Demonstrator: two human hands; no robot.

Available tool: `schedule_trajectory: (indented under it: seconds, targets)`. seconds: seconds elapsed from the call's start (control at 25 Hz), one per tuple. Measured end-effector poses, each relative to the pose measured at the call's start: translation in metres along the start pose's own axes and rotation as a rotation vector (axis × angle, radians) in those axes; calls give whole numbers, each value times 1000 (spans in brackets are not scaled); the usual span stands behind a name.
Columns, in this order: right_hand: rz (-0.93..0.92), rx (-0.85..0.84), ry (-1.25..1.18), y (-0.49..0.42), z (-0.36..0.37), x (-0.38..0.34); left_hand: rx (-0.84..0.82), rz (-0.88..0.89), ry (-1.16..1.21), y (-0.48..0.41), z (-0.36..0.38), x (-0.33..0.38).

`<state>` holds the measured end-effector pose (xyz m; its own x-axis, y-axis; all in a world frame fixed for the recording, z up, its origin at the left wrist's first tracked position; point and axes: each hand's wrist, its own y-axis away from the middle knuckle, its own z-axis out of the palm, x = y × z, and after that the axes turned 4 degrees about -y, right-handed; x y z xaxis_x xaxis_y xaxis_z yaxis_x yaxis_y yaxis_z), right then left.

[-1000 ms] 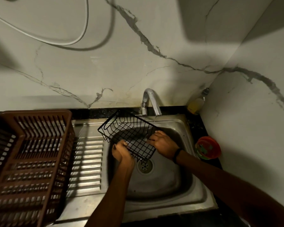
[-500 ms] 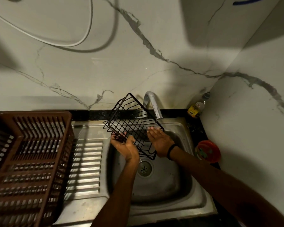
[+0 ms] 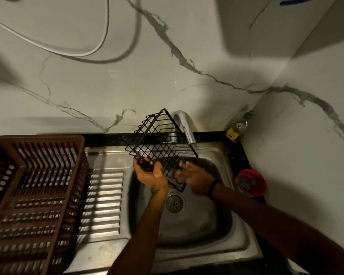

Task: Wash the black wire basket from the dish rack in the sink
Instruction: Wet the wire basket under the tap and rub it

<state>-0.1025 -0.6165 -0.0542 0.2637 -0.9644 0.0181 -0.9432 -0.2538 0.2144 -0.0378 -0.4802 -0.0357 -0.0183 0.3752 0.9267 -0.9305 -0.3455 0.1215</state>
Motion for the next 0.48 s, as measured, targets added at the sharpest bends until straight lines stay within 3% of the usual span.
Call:
schedule_trajectory:
  seconds: [0.08,0.24,0.36,0.48]
  targets:
    - [151,-16,-16,-4,1,6,21,-33,57,0,3,2]
    - [-102,-74,-41,-2,8,-3,21,-11,7,-1,-3,2]
    - [70,45,34,-3,0,11,39,-22,42,-1,-3,1]
    - [-101,-54,32,5,15,-14,66,-54,12,3,-5,1]
